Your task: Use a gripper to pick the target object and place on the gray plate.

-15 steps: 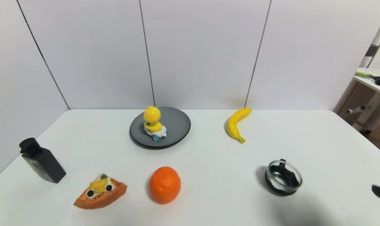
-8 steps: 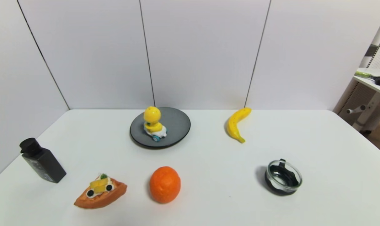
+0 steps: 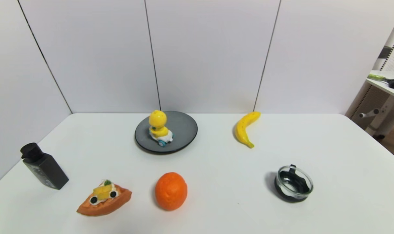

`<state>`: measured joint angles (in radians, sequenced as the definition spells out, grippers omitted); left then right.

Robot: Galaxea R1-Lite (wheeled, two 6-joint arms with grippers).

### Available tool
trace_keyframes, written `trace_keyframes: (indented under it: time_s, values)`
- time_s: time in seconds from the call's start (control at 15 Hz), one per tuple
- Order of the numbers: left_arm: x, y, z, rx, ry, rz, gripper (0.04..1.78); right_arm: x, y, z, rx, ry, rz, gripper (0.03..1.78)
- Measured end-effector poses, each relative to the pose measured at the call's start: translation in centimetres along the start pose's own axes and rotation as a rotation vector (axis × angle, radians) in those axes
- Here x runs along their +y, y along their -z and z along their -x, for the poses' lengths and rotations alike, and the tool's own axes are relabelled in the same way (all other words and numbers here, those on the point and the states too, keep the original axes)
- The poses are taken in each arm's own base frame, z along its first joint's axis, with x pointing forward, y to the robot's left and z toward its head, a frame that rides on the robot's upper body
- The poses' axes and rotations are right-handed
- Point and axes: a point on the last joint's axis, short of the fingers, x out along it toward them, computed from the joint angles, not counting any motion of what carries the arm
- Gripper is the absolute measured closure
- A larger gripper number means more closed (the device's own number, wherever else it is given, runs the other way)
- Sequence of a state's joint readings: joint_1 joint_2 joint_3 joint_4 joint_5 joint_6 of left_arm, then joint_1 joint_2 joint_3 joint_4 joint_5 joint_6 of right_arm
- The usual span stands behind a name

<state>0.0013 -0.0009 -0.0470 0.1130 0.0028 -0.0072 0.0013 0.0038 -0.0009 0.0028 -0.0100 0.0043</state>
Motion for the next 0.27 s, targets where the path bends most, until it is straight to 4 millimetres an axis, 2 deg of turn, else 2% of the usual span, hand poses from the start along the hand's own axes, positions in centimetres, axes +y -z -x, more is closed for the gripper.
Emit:
trace_keyframes:
  time_s: [0.27]
  values:
    - [0.00, 0.00, 0.00, 0.000, 0.000, 0.000, 0.13, 0.00, 0.04, 0.04, -0.004, 0.000, -0.003, 0.12]
